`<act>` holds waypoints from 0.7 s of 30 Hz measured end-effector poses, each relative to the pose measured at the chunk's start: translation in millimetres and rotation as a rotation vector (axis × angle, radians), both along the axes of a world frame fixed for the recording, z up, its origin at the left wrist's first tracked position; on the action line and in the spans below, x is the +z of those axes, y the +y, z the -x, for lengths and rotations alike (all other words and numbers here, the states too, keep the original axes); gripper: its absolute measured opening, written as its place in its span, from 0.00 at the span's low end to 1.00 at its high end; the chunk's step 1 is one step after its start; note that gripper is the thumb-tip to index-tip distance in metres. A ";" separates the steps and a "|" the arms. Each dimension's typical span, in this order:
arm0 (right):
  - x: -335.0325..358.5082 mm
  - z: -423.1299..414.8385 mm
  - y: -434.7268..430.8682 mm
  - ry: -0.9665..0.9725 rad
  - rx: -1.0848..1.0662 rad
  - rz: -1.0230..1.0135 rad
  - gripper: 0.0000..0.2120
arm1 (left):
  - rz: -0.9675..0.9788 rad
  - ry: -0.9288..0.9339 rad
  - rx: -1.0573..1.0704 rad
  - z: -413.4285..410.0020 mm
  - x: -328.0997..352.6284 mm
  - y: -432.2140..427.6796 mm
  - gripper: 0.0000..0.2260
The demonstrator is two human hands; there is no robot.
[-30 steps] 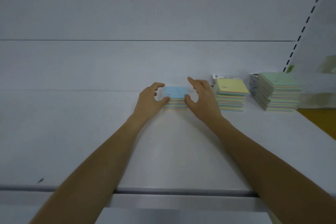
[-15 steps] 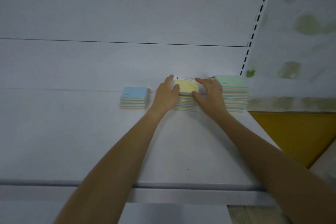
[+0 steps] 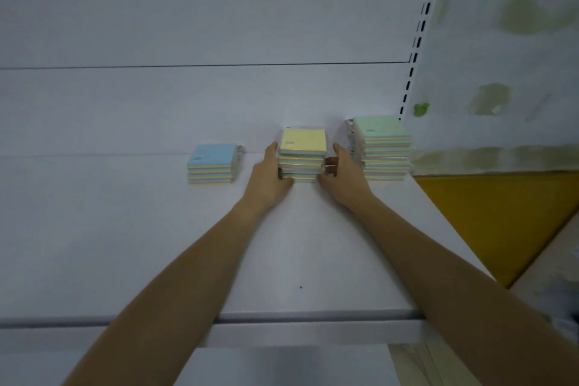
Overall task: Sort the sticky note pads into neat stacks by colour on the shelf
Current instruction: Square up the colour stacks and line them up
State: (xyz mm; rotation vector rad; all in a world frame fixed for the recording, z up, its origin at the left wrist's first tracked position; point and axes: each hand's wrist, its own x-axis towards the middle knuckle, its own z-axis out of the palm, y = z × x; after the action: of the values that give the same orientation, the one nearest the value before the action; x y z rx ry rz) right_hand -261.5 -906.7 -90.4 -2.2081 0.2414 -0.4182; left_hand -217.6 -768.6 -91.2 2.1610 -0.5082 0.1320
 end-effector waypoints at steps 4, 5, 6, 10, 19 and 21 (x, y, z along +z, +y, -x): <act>-2.3 -0.9 -1.5 0.004 0.005 0.026 0.30 | -0.001 -0.048 0.007 -1.9 -3.3 0.9 0.28; -2.9 -1.5 -1.9 -0.006 0.006 0.045 0.29 | 0.003 -0.052 0.006 -2.3 -4.2 1.3 0.28; -3.5 -2.1 -2.0 -0.017 0.011 0.065 0.27 | 0.011 -0.048 0.006 -2.2 -4.7 2.0 0.27; -8.3 -6.4 -3.3 -0.016 0.002 0.083 0.28 | 0.097 0.011 0.016 -2.4 -4.5 4.9 0.25; -3.2 -0.9 -0.7 -0.027 -0.041 -0.036 0.29 | 0.208 0.180 0.030 -12.9 -5.2 5.0 0.24; -2.0 -2.2 -2.5 -0.011 -0.047 -0.051 0.29 | 0.185 0.175 0.017 -13.0 -5.2 4.7 0.24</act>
State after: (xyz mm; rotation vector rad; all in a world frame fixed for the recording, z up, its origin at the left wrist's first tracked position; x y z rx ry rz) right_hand -259.2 -909.2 -92.4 -2.1526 0.2947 -0.4452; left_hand -204.6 -763.8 -96.4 1.9750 -0.3622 -0.0018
